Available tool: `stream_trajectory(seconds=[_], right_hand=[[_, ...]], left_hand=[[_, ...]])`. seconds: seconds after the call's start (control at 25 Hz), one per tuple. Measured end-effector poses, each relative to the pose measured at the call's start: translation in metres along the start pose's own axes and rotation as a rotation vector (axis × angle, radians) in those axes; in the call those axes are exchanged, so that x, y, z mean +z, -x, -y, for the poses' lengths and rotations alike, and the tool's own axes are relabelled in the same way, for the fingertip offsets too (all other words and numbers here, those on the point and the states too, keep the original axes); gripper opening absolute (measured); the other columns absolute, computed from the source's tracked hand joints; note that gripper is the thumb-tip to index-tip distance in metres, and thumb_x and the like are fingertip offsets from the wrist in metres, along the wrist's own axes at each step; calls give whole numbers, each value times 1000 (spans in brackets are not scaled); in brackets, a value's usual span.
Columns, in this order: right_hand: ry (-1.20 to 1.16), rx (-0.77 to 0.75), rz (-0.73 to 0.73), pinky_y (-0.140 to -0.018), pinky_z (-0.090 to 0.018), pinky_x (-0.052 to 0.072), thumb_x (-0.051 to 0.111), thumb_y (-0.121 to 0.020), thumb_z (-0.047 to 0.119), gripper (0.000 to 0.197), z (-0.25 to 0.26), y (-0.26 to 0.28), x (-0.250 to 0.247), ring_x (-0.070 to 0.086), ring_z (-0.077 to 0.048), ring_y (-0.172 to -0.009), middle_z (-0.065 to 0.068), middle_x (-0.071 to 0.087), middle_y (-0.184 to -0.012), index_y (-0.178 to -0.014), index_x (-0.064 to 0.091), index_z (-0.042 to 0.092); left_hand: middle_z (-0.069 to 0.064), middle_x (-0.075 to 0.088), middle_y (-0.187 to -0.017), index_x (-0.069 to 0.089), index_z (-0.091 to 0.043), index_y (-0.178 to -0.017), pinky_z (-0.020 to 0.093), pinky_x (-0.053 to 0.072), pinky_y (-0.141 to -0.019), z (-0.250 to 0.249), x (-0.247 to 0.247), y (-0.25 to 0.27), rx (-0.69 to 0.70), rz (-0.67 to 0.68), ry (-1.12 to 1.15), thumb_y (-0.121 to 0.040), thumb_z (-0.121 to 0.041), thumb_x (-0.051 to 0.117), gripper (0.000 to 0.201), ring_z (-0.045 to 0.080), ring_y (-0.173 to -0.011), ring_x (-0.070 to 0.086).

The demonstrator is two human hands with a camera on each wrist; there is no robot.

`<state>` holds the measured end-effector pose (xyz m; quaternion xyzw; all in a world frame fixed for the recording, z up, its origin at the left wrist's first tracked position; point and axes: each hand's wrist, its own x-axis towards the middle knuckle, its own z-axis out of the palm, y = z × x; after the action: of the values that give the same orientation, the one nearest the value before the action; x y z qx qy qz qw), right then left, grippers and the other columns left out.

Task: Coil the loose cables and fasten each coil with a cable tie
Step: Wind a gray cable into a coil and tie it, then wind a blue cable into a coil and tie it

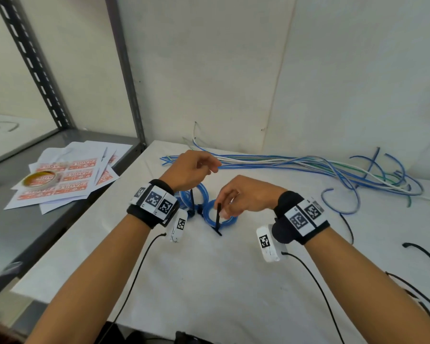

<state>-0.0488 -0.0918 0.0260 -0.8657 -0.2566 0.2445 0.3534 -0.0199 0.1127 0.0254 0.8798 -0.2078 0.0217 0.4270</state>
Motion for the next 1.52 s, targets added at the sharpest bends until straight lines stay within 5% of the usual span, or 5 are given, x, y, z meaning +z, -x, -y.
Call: stream_trajectory(seconds=[0.36,0.56,0.88,1.04,1.52], right_hand=[[273,550,-802,-93,-39,49,73,-91,31,26,-138,48,-74,64,-31,-110,-13,67,-119,-107,68,11],[437,952,-538,-83,-36,52,79,-83,40,56,-205,87,-80,63,-35,-109,-18,63,-124,-119,59,3],[362,331,-593,-88,-41,51,59,-90,9,27,-114,86,-83,67,-16,-84,11,70,-80,-78,61,33],[240,-3,-697,-68,-24,51,69,-92,11,22,-49,93,-90,66,-9,-66,4,70,-72,-79,67,28],[216,166,-1032,-77,-39,51,64,-99,32,16,-111,89,-97,68,-30,-89,-6,72,-88,-90,59,19]], left_hand=[[2,75,-104,75,-15,-110,29,51,-89,-56,52,-51,69,109,-108,-95,-16,64,18,16,-96,66],[2,74,-106,75,-15,-112,20,43,-81,-92,77,-66,144,170,-176,-97,-20,63,20,10,-92,62],[14,50,-144,35,-6,-151,28,36,-106,-105,121,-60,256,269,-226,-95,-18,65,64,25,-131,50],[5,67,-102,48,-10,-130,28,47,-75,-106,122,-62,272,216,-109,-92,-20,68,45,26,-99,65],[-8,26,-55,42,-27,-63,23,34,-49,-61,-25,-63,140,-558,732,-103,-33,56,43,13,-51,23]])
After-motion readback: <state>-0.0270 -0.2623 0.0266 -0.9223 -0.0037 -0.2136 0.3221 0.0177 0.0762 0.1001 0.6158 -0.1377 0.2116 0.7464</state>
